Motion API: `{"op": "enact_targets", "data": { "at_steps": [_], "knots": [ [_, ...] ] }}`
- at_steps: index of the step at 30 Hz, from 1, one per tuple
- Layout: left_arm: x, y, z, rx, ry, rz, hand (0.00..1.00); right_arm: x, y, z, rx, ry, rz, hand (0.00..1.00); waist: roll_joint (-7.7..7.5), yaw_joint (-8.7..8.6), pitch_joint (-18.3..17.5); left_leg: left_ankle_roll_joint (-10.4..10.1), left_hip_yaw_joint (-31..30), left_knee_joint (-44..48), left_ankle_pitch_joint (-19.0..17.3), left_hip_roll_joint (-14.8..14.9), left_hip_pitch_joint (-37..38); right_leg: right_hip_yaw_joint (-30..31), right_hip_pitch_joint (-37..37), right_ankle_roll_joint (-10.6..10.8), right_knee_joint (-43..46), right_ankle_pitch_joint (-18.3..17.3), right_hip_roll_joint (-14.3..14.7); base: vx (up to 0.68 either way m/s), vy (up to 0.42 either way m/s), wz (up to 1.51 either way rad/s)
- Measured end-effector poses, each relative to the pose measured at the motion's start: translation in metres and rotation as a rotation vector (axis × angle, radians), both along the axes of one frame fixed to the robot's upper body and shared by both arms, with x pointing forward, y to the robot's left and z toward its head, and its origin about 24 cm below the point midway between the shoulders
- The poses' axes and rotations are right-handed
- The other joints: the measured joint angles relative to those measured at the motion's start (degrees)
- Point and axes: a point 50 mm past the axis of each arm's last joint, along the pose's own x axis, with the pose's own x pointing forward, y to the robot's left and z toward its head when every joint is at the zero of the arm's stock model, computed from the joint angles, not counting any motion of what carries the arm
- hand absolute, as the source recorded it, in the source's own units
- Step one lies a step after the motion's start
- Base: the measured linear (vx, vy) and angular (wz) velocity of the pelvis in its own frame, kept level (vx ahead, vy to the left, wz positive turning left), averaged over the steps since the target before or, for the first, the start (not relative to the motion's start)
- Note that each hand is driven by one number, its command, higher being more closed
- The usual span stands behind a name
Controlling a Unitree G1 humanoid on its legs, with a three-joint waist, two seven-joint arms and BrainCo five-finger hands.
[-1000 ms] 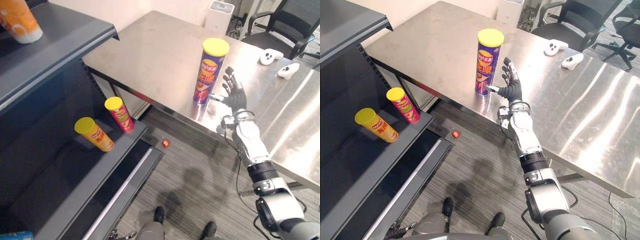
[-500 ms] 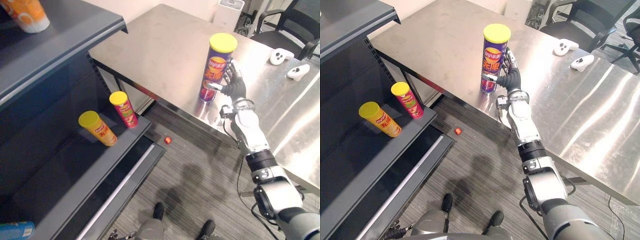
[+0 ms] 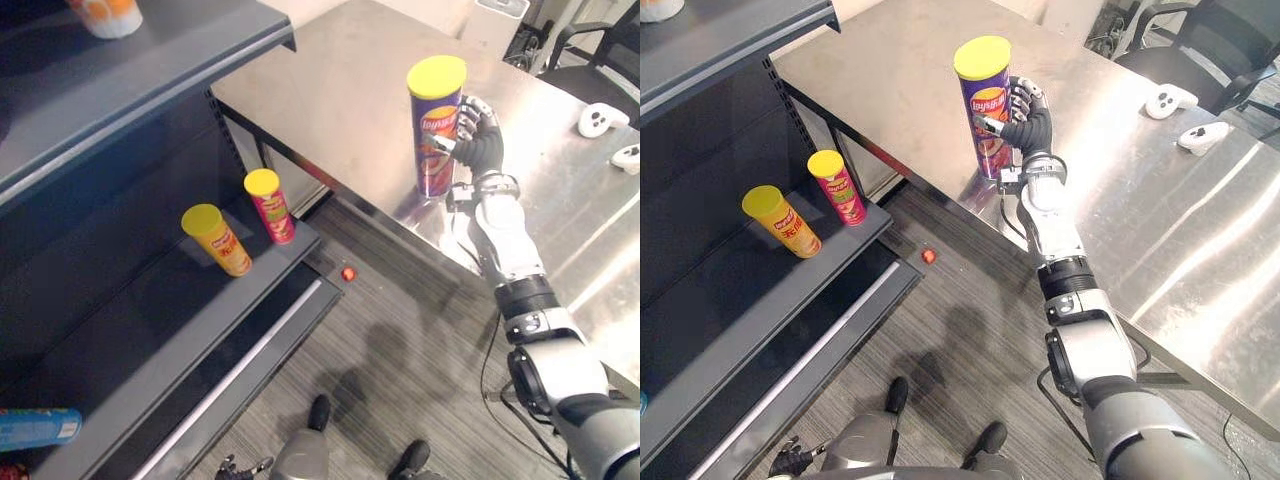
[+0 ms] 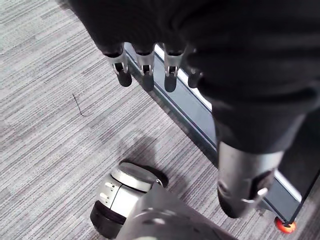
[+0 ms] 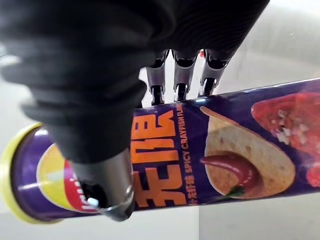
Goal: Put the gum and the chips on the shelf.
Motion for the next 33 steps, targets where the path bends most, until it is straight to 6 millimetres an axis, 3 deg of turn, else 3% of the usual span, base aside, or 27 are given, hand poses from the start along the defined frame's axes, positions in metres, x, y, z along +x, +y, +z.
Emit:
{"op": "enact_targets", "data": {
  "at_steps": [19,27,30,33],
  "knots": [
    [0.004,0.000,0.001,0.007,-0.002,-0.023,0.00,0.003,-0.004,-0.003,0.015,0.025,-0.027,1.00,-0.15,-0.04,0.1,0.0,0.7,0.4,0.0,0.4,0.4,0.8,-0.2,-0.1,0.8,-0.1,0.0,0.00,0.002,-0.01],
    [0.007,0.001,0.002,0.013,-0.013,-0.021,0.00,-0.034,-0.027,0.002,0.239,-0.144,-0.110,1.00,-0.18,-0.60,0.0,0.0,2.3,0.0,0.0,0.7,2.0,2.3,0.4,-0.1,0.8,-0.1,0.1,0.00,0.005,-0.08],
    [0.004,0.002,0.002,0.015,-0.005,-0.018,0.00,-0.044,-0.028,-0.006,0.293,-0.155,-0.103,1.00,-0.31,-0.68,-0.8,-0.1,3.3,-0.6,0.0,0.9,3.4,3.4,1.0,-0.1,0.7,-0.1,0.2,0.00,-0.001,-0.20],
    [0.000,0.003,0.001,0.012,0.013,0.004,0.00,-0.061,-0.026,-0.019,0.356,-0.176,-0.079,1.00,-0.52,-2.18,-2.5,-0.1,3.8,-0.7,-0.1,1.0,3.8,3.9,0.9,-0.1,0.7,-0.1,0.3,0.00,-0.004,-0.11]
  ]
}}
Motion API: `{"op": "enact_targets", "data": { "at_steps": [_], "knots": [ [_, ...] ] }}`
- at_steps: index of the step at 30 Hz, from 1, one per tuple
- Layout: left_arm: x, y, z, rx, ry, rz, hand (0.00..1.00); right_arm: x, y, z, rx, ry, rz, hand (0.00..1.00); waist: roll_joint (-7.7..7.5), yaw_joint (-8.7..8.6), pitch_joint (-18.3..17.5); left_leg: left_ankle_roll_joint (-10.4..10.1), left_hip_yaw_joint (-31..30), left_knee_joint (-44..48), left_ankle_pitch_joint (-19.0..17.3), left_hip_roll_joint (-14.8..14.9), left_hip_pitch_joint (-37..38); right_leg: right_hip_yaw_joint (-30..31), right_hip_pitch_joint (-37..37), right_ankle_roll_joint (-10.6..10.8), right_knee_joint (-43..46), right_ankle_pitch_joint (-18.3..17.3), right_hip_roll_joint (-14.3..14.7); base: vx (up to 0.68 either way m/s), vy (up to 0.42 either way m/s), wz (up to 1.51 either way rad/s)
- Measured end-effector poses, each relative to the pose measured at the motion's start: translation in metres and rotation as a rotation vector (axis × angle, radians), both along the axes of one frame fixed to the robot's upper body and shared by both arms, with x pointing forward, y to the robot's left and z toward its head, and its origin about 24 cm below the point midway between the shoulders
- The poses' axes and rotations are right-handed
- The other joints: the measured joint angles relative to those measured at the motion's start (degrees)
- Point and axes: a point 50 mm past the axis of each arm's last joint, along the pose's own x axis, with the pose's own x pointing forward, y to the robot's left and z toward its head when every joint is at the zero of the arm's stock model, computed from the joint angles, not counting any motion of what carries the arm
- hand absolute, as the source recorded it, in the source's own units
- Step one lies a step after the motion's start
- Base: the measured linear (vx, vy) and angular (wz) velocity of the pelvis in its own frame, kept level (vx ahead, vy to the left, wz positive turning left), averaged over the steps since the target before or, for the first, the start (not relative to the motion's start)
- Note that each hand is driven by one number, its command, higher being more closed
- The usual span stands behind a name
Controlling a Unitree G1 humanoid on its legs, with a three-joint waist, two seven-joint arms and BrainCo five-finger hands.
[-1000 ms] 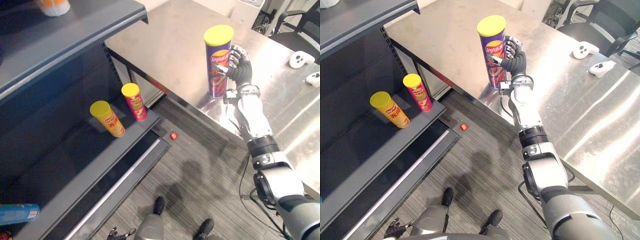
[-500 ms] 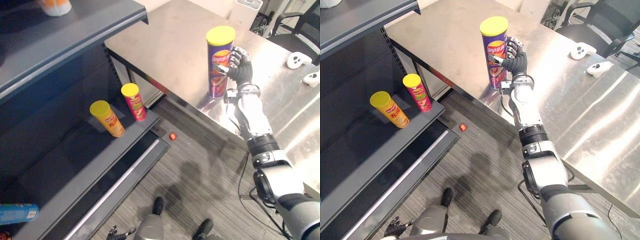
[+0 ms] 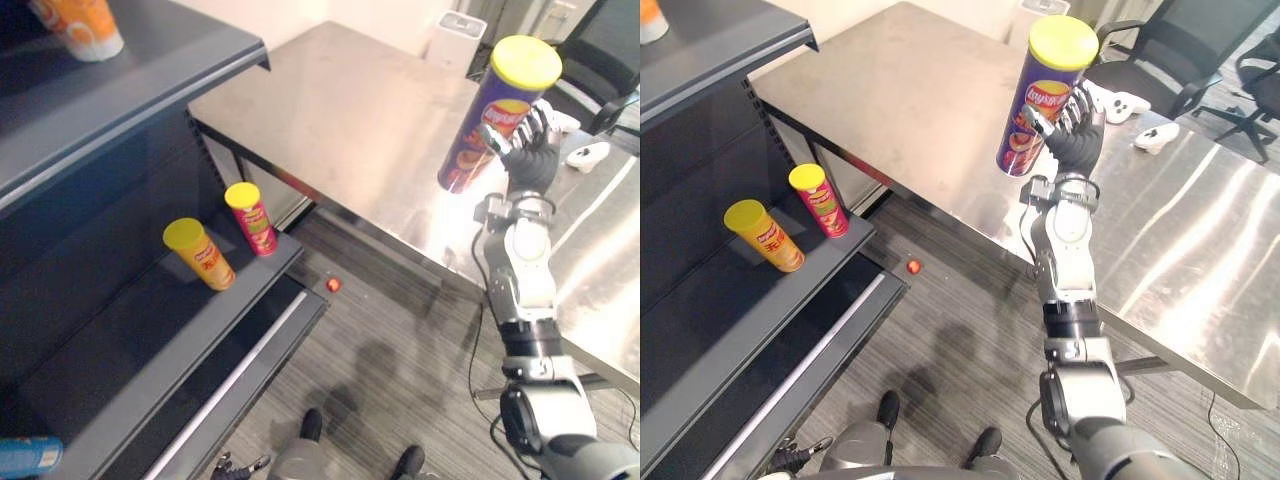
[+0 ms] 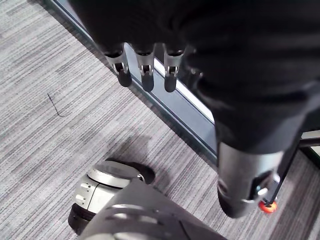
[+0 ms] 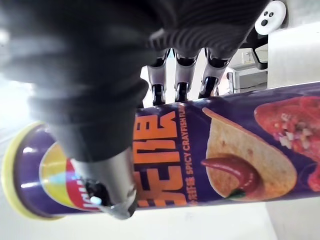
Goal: Put the gum and the chips on the shelf.
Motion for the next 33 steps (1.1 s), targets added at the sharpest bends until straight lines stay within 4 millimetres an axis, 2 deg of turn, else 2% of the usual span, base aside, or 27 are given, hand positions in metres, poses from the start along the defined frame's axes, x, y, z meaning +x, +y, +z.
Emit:
{"op": "enact_targets", "data": {
  "at_steps": [3,5,11,13,18,21,24,27,28,30,31,33],
  "knots": [
    [-0.001,0.000,0.000,-0.001,0.001,0.009,0.00,-0.013,0.001,-0.018,0.083,0.015,0.022,1.00,-0.05,-0.27,-1.5,-0.1,1.3,-0.5,-0.1,0.2,1.3,1.5,0.1,0.0,0.0,0.0,0.1,-0.01,-0.005,-0.24],
    [-0.003,0.000,-0.001,0.001,0.008,0.004,0.00,-0.022,-0.002,-0.032,0.096,0.040,0.024,1.00,-0.18,-1.32,-3.3,-0.2,1.5,-0.5,-0.2,0.3,1.4,1.9,0.1,0.0,0.0,0.0,0.2,-0.01,-0.008,-0.08],
    [-0.010,0.000,-0.003,0.000,0.040,0.009,0.00,-0.040,-0.004,-0.050,0.115,0.054,0.056,1.00,-0.12,-2.05,-4.7,-0.6,3.2,-0.7,-0.5,0.5,3.5,3.9,0.8,0.0,0.2,0.0,0.5,-0.02,-0.005,-0.16],
    [-0.015,0.000,-0.003,0.000,0.052,0.013,0.00,-0.042,-0.001,-0.055,0.115,0.067,0.086,1.00,-0.07,-2.93,-5.4,-0.9,3.2,-0.8,-0.7,0.5,3.6,3.9,0.8,0.0,0.2,0.0,0.5,-0.01,-0.001,-0.02],
    [-0.021,0.000,-0.005,-0.005,0.073,0.016,0.00,-0.056,0.010,-0.074,0.090,0.120,0.170,1.00,0.35,-3.46,-6.7,-1.2,4.4,-0.8,-1.1,0.6,4.4,5.1,0.9,0.0,0.2,0.0,0.6,-0.01,-0.002,-0.11],
    [-0.026,-0.001,-0.006,-0.007,0.085,0.020,0.00,-0.061,0.013,-0.083,0.077,0.148,0.195,1.00,0.58,-4.48,-7.3,-1.2,4.4,-0.8,-1.1,0.6,4.7,5.2,1.0,0.0,0.2,0.0,0.6,0.00,0.000,0.00],
    [-0.028,-0.002,-0.006,-0.010,0.090,0.022,0.00,-0.066,0.013,-0.088,0.076,0.166,0.198,1.00,0.89,-4.58,-7.4,-1.3,4.6,-0.7,-1.1,0.8,5.1,5.4,1.3,0.0,0.2,0.0,0.7,-0.01,-0.003,-0.03],
    [-0.031,-0.003,-0.007,-0.019,0.099,0.051,0.00,-0.071,0.015,-0.095,0.068,0.189,0.219,1.00,1.39,-4.65,-7.3,-1.5,4.5,1.0,-1.9,1.5,5.2,5.4,2.2,-0.2,0.4,-0.1,1.1,-0.01,-0.010,0.01],
    [-0.033,-0.004,-0.008,-0.024,0.103,0.062,0.00,-0.072,0.019,-0.097,0.063,0.194,0.238,1.00,2.15,-4.66,-6.9,-1.6,4.2,3.8,-3.0,2.2,3.8,5.2,2.0,-0.8,1.3,-0.5,1.5,-0.04,-0.025,0.04],
    [-0.033,-0.006,-0.009,-0.029,0.104,0.065,0.00,-0.072,0.023,-0.097,0.065,0.194,0.261,1.00,2.35,-4.69,-6.8,-1.8,3.6,6.2,-3.8,2.5,2.3,4.7,1.9,-1.0,1.5,-0.6,1.9,-0.04,-0.022,0.18],
    [-0.033,-0.006,-0.009,-0.031,0.105,0.066,0.00,-0.072,0.025,-0.097,0.077,0.195,0.277,1.00,3.30,-4.72,-6.3,-2.0,2.3,7.9,-4.1,2.9,0.8,3.7,1.9,-1.3,1.7,-0.8,2.3,-0.07,-0.047,0.49],
    [-0.033,-0.010,-0.009,-0.040,0.101,0.079,0.00,-0.071,0.032,-0.097,0.080,0.196,0.308,1.00,4.18,-4.45,-5.6,-2.4,-0.8,9.2,-3.8,3.5,-1.8,0.7,1.8,-2.2,2.1,-1.5,3.1,-0.11,-0.077,0.64]
  ]
}}
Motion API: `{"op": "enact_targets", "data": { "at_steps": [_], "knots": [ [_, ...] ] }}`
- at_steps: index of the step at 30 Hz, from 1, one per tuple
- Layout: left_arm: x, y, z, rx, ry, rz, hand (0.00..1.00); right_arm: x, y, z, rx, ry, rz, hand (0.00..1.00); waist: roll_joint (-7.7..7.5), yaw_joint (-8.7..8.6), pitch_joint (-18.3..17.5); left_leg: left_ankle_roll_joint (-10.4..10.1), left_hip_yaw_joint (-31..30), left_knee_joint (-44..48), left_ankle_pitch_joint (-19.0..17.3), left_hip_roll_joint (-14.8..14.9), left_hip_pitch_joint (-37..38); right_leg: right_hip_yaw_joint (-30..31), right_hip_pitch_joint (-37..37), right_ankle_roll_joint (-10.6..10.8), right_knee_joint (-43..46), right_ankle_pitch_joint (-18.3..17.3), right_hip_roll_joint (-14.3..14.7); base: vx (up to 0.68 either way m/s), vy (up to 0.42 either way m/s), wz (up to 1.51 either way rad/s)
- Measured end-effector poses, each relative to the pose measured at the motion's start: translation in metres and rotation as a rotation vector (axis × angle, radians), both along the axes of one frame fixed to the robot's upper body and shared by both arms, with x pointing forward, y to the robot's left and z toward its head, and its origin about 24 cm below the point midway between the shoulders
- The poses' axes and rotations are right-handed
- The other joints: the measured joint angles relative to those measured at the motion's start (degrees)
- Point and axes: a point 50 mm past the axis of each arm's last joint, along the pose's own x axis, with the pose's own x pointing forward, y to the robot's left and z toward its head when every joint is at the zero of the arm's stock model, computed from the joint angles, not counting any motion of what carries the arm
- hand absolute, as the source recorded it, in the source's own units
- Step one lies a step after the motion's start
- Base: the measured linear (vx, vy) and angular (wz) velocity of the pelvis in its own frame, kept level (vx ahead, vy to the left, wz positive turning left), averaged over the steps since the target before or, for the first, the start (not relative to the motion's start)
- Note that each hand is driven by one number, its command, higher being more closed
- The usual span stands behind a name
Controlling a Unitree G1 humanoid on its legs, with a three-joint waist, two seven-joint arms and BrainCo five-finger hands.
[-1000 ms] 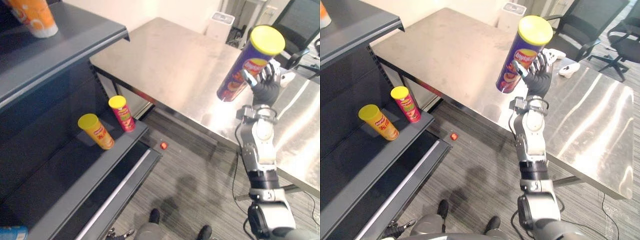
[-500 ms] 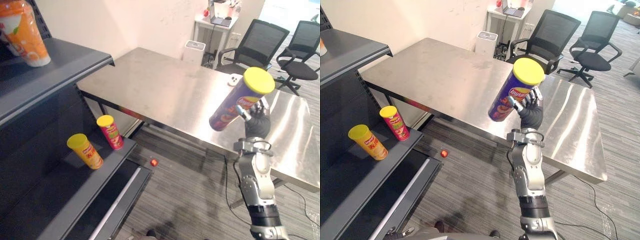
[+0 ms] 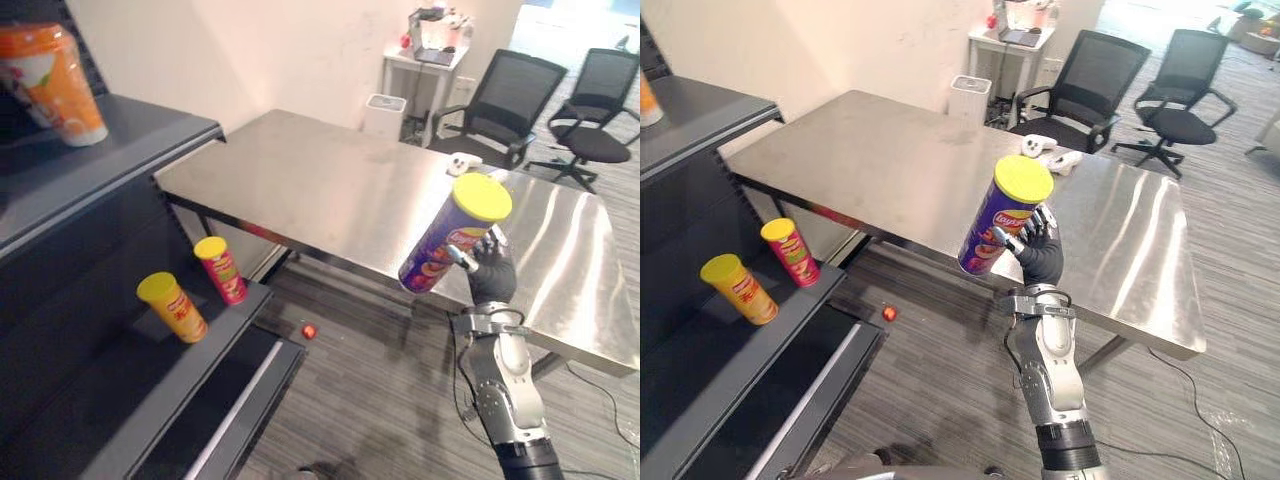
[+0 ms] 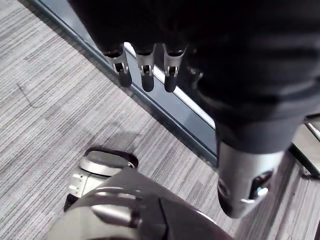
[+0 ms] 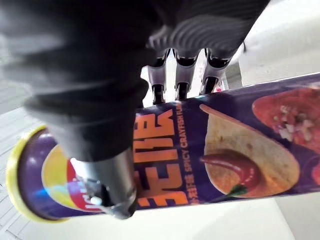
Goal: Put the gum and the chips on the shelf.
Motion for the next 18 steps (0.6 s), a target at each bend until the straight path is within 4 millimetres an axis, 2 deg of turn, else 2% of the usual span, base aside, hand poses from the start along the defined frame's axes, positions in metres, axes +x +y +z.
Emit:
{"op": "enact_targets", "data": {
  "at_steps": [2,3,5,6,7,8,9,10,11,12,13,14,16,18],
  "knots": [
    [0.000,-0.002,0.000,-0.003,-0.002,0.016,0.00,0.002,0.005,0.001,-0.003,-0.001,0.024,1.00,1.13,0.10,0.8,-1.1,-2.3,-0.8,1.0,0.1,-1.4,-2.7,-0.4,-0.3,0.7,-0.9,0.1,-0.15,-0.085,0.71],
    [-0.002,-0.008,-0.002,-0.016,0.003,0.034,0.00,0.007,0.011,0.002,-0.016,-0.002,0.047,1.00,2.51,0.75,1.7,-1.1,-2.5,-3.1,1.0,0.7,-2.1,-4.5,-1.2,-0.8,2.3,-1.7,0.5,-0.17,-0.106,0.74],
    [-0.004,-0.010,-0.002,-0.019,0.007,0.043,0.00,0.008,0.011,0.003,-0.017,-0.007,0.046,1.00,2.77,1.60,1.8,-0.6,0.4,-6.7,0.1,1.4,-2.0,-6.4,-1.9,-1.0,2.0,-1.8,0.2,-0.11,-0.060,0.63],
    [-0.001,-0.008,-0.002,-0.010,0.002,0.055,0.00,0.009,0.010,0.006,-0.013,-0.017,0.037,1.00,1.37,1.59,2.2,3.6,7.5,-4.3,0.0,1.6,-3.7,-8.6,-3.1,-1.4,1.5,-1.8,-1.8,-0.08,0.012,0.75],
    [-0.003,-0.008,-0.002,-0.011,0.008,0.062,0.00,0.010,0.006,0.007,-0.017,-0.022,0.024,1.00,1.85,1.50,2.2,5.5,11.5,0.1,0.5,2.1,-5.7,-10.0,-3.8,-2.0,2.4,-1.9,-2.6,-0.03,0.019,1.00],
    [-0.005,-0.011,-0.003,-0.018,0.010,0.085,0.00,0.011,-0.001,0.010,-0.021,-0.027,-0.010,1.00,4.48,1.36,2.1,9.0,19.1,8.4,2.9,4.0,-7.4,-12.6,-3.8,-2.0,4.2,-2.4,-2.3,-0.01,0.014,1.40],
    [-0.006,-0.018,-0.004,-0.030,0.013,0.086,0.00,0.012,-0.012,0.011,-0.027,-0.026,-0.063,1.00,6.34,0.18,1.7,7.0,22.4,6.4,4.3,4.2,-7.7,-15.8,-3.2,-1.4,5.0,-3.3,-2.1,0.00,0.027,1.49],
    [-0.003,-0.017,-0.003,-0.025,0.000,0.079,0.00,0.012,-0.017,0.011,-0.021,-0.024,-0.088,1.00,6.20,0.06,1.8,6.7,22.4,4.2,6.2,3.6,-7.7,-17.3,-3.1,-1.4,4.8,-3.4,-2.5,-0.07,0.057,1.55],
    [0.001,-0.013,-0.002,-0.012,-0.010,0.080,0.00,0.012,-0.024,0.012,-0.021,-0.027,-0.120,1.00,5.29,-0.05,1.9,6.8,22.3,-2.4,11.2,1.2,-6.6,-19.9,-2.7,-1.3,3.2,-3.4,-3.1,-0.10,0.095,1.25],
    [0.003,-0.015,-0.003,-0.018,-0.003,0.083,0.00,0.011,-0.027,0.012,-0.015,-0.031,-0.136,1.00,4.64,-0.14,2.2,9.3,26.1,-2.7,8.9,1.1,-5.5,-23.3,-1.8,-1.7,2.7,-2.7,-3.6,-0.07,0.081,1.14],
    [0.002,-0.015,-0.004,-0.022,0.006,0.086,0.00,0.010,-0.028,0.011,-0.012,-0.027,-0.143,1.00,4.58,-0.25,2.2,9.3,28.8,-0.8,6.4,1.5,-4.9,-24.5,-1.3,-1.7,2.8,-2.8,-3.6,-0.03,0.123,1.12],
    [-0.006,-0.017,-0.004,-0.025,0.026,0.089,0.00,0.008,-0.032,0.009,-0.022,-0.018,-0.158,1.00,4.85,-0.44,2.2,7.7,30.8,-0.8,3.7,1.8,-2.8,-26.7,0.1,-0.7,3.1,-3.1,-3.4,0.00,0.078,0.76],
    [-0.006,-0.018,-0.005,-0.027,0.027,0.080,0.00,0.007,-0.033,0.009,-0.042,-0.018,-0.171,1.00,5.57,-0.52,1.8,7.4,29.8,-4.2,3.5,1.1,-1.8,-28.1,0.8,-0.2,3.0,-2.9,-2.9,-0.06,0.099,0.60],
    [-0.003,-0.015,-0.004,-0.012,0.025,0.047,0.00,0.005,-0.032,0.011,-0.046,-0.026,-0.175,1.00,4.96,-0.51,1.7,7.1,28.2,-7.4,4.4,-0.3,-1.7,-29.5,0.8,0.3,3.0,-2.4,-3.1,-0.10,0.104,0.47]
  ]
}}
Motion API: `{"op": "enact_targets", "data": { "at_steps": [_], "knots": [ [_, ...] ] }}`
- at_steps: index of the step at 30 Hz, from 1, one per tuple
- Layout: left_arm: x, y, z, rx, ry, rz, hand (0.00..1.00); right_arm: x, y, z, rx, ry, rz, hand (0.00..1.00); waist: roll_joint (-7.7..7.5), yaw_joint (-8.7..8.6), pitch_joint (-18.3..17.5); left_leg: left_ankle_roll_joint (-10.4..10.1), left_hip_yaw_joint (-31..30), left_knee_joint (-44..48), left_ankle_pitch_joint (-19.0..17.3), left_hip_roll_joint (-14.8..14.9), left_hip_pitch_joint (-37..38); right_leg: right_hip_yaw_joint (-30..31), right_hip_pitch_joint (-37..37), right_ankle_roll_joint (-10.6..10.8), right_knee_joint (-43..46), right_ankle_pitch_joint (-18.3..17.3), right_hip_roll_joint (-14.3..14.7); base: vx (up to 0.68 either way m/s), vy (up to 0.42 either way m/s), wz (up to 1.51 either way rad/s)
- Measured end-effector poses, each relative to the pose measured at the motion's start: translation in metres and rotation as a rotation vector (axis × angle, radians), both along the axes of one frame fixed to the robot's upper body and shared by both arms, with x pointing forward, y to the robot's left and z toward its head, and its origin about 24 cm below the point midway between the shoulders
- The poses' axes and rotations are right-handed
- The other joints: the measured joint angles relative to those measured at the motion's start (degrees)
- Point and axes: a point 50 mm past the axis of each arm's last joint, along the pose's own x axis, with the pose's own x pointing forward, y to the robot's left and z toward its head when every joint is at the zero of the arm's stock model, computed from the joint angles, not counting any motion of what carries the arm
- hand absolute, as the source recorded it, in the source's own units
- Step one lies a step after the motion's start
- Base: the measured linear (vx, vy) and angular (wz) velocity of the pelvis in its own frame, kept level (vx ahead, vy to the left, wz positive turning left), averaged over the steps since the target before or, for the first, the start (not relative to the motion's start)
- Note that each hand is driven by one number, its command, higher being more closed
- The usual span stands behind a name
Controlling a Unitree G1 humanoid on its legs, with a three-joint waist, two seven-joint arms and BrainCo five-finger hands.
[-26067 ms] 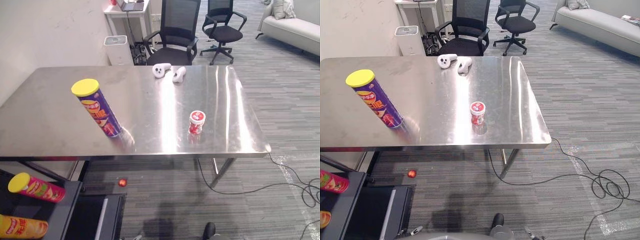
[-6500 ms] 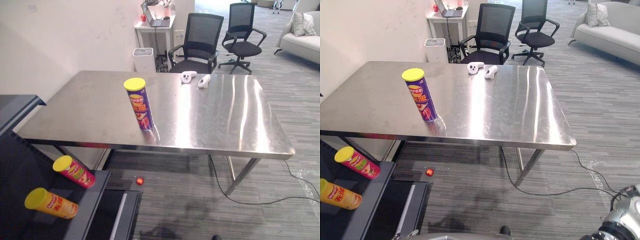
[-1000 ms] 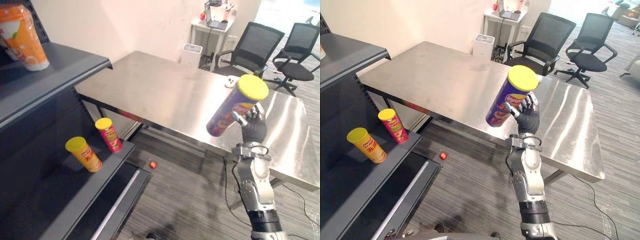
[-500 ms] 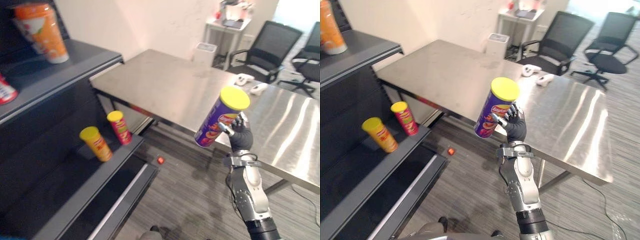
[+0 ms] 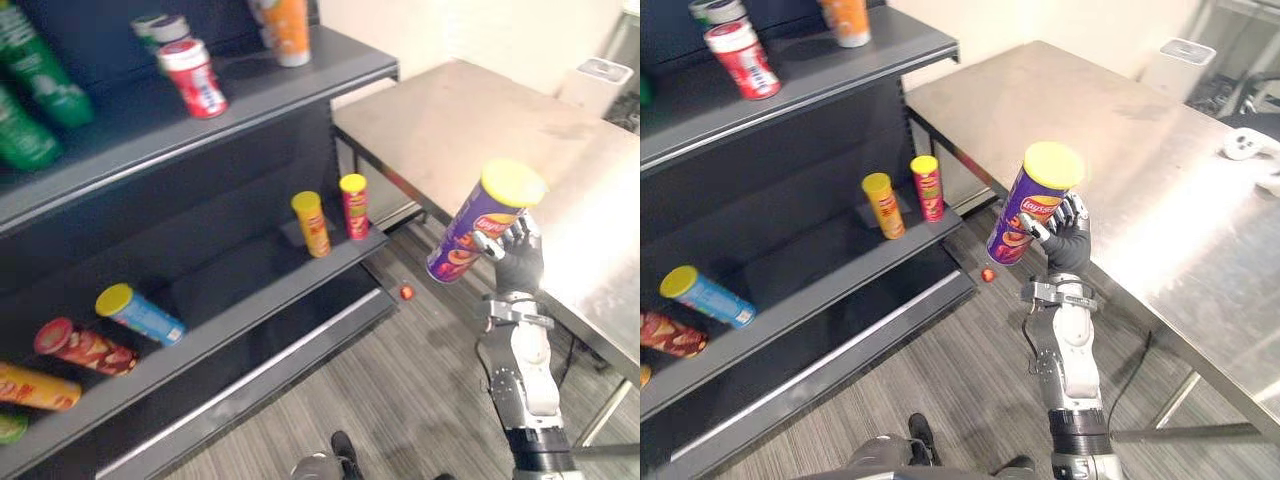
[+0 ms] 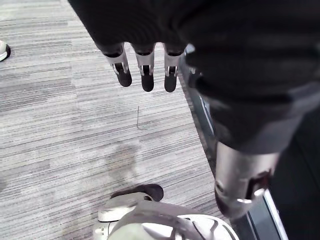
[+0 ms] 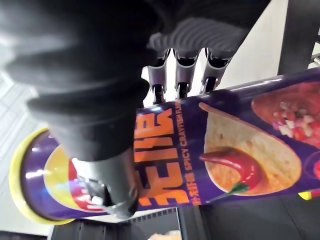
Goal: Put the gum and the chips on the shelf.
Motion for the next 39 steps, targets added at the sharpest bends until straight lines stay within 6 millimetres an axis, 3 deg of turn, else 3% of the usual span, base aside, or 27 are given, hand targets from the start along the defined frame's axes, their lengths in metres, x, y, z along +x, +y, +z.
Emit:
{"op": "enact_targets", "data": {
  "at_steps": [5,7,8,9,10,11,12,13,15,17,19,20,21,23,25,26,29,35,37,39],
  "knots": [
    [0.000,0.001,0.000,0.005,0.005,-0.016,0.00,-0.003,-0.003,0.003,0.011,-0.015,-0.046,1.00,-0.55,-0.42,0.1,-0.1,-1.3,-3.6,1.2,-2.7,1.2,-0.7,-0.1,0.3,3.8,-0.2,-2.5,-0.06,0.119,0.28],
    [0.000,0.003,0.000,0.010,0.006,-0.032,0.00,-0.004,-0.006,0.003,0.008,-0.013,-0.065,1.00,-1.23,-0.50,0.3,1.0,-1.2,-3.1,0.4,-3.4,1.2,-0.2,-1.9,0.0,11.4,-2.9,-6.5,0.00,0.112,0.01],
    [0.002,0.005,0.001,0.017,0.003,-0.041,0.00,-0.004,-0.006,0.003,0.009,-0.012,-0.068,1.00,-2.36,-0.67,1.0,1.8,-1.2,-2.3,-0.3,-4.0,1.4,0.9,-3.3,0.1,18.5,-4.7,-10.3,0.04,0.124,0.02],
    [0.002,0.010,0.002,0.030,0.005,-0.044,0.00,-0.003,-0.006,0.001,0.010,-0.003,-0.068,1.00,-3.09,-0.75,1.5,2.1,-1.2,-2.2,-0.5,-4.3,2.0,3.2,-5.1,-0.3,25.5,-4.8,-13.5,0.03,0.097,0.06],
    [0.002,0.013,0.003,0.038,0.004,-0.046,0.00,-0.003,-0.006,0.001,0.010,-0.001,-0.068,1.00,-3.53,-0.82,1.7,2.2,-1.4,-2.2,-0.5,-4.4,2.3,4.9,-6.0,-0.8,28.7,-4.4,-14.8,0.05,0.069,0.17],
    [0.005,0.017,0.004,0.049,-0.001,-0.052,0.00,-0.003,-0.006,0.001,0.009,0.000,-0.069,1.00,-4.51,-0.93,2.3,2.2,-2.5,-2.2,-0.5,-4.4,2.8,9.7,-7.9,-3.0,33.8,-2.9,-16.3,0.04,0.021,0.43],
    [0.009,0.020,0.005,0.058,-0.011,-0.055,0.00,-0.004,-0.007,0.001,0.005,0.000,-0.074,1.00,-5.22,-1.36,2.4,1.9,-4.7,-1.9,-0.2,-4.2,3.2,17.6,-10.4,-5.3,37.1,-1.3,-15.3,0.07,0.018,0.57],
    [0.011,0.021,0.006,0.060,-0.021,-0.056,0.00,-0.004,-0.007,0.000,-0.002,0.001,-0.078,1.00,-5.36,-1.55,2.5,1.7,-6.0,-1.7,0.0,-3.9,3.1,22.5,-11.8,-5.3,37.6,-2.5,-13.5,0.10,-0.040,0.88],
    [0.022,0.023,0.008,0.072,-0.059,-0.063,0.00,-0.010,-0.012,-0.002,-0.019,0.010,-0.101,1.00,-5.36,-2.80,2.5,0.9,-13.5,-1.7,1.1,-3.0,2.0,38.0,-12.6,-3.6,31.9,-9.5,-2.7,0.10,-0.091,1.28],
    [0.034,0.024,0.010,0.078,-0.090,-0.077,0.00,-0.021,-0.022,0.002,-0.023,-0.013,-0.142,1.00,-5.67,-2.94,2.5,0.1,-19.3,-1.9,1.6,-4.4,0.6,46.1,-12.7,-2.5,26.0,-12.1,2.0,0.06,-0.114,1.60],
    [0.039,0.024,0.011,0.081,-0.104,-0.086,0.00,-0.026,-0.029,0.004,-0.023,-0.024,-0.174,1.00,-6.29,-2.95,2.4,-0.4,-22.9,-2.7,2.0,-6.2,0.5,51.6,-12.6,-2.4,22.1,-12.2,3.3,0.07,-0.125,1.57],
    [0.038,0.026,0.012,0.087,-0.103,-0.094,0.00,-0.028,-0.030,0.004,-0.022,-0.026,-0.179,1.00,-7.14,-2.84,2.2,-1.2,-24.6,-2.8,2.5,-7.4,0.5,52.5,-11.9,-2.1,19.6,-11.9,2.8,0.06,-0.153,1.40],
    [0.037,0.029,0.012,0.094,-0.098,-0.094,0.00,-0.027,-0.028,0.004,-0.022,-0.025,-0.174,1.00,-8.03,-2.69,2.5,-1.6,-25.3,-2.9,2.8,-8.6,0.6,51.7,-11.1,1.0,17.8,-12.9,1.5,0.08,-0.212,1.45],
    [0.031,0.028,0.011,0.089,-0.087,-0.086,0.00,-0.027,-0.027,0.003,-0.020,-0.023,-0.167,1.00,-7.31,-2.08,2.1,-3.0,-27.0,-5.1,3.8,-7.6,0.9,49.4,-10.6,1.0,16.7,-13.3,2.2,0.06,-0.182,0.69],
    [0.019,0.024,0.008,0.074,-0.059,-0.066,0.00,-0.023,-0.022,0.008,-0.018,-0.042,-0.140,1.00,-5.35,-1.27,1.8,-4.5,-27.2,-6.4,6.5,-4.5,-0.2,47.7,-10.1,-0.4,13.0,-11.8,5.4,0.04,-0.192,0.12],
    [0.008,0.025,0.008,0.073,-0.037,-0.034,0.00,-0.023,-0.019,0.006,-0.014,-0.035,-0.124,1.00,-5.39,-0.88,1.8,-5.0,-27.6,-6.5,7.0,-3.1,-0.3,46.9,-9.0,-1.2,11.0,-10.9,7.0,0.03,-0.187,0.03],
    [-0.002,0.026,0.007,0.071,-0.014,-0.021,0.00,-0.024,-0.018,0.004,-0.012,-0.030,-0.107,1.00,-6.28,-0.87,1.7,-5.7,-29.1,-6.4,8.1,-1.2,-0.4,44.7,-6.7,-2.0,7.7,-9.7,9.3,0.09,-0.188,0.19],
    [0.026,0.019,0.009,0.060,-0.095,-0.028,0.00,-0.025,-0.018,0.001,0.004,-0.023,-0.090,1.00,-4.78,-1.40,2.1,-5.9,-32.6,-6.2,9.0,-0.8,-2.4,39.5,-5.2,-2.9,6.0,-9.6,10.4,0.08,-0.094,0.37],
    [0.028,0.017,0.009,0.055,-0.099,-0.024,0.00,-0.025,-0.018,-0.003,0.006,-0.005,-0.091,1.00,-4.36,-1.40,2.4,-4.3,-25.8,-5.5,6.9,-0.1,-2.3,38.2,-4.2,-3.0,5.6,-9.5,9.6,0.05,-0.002,0.36],
    [0.027,0.014,0.008,0.043,-0.099,-0.001,0.00,-0.025,-0.019,-0.005,0.004,0.004,-0.095,1.00,-3.43,-2.84,2.5,-3.0,-13.4,1.7,3.7,2.5,-3.5,36.0,-2.3,-2.3,5.8,-9.9,7.7,0.10,0.044,0.45]
  ]
}}
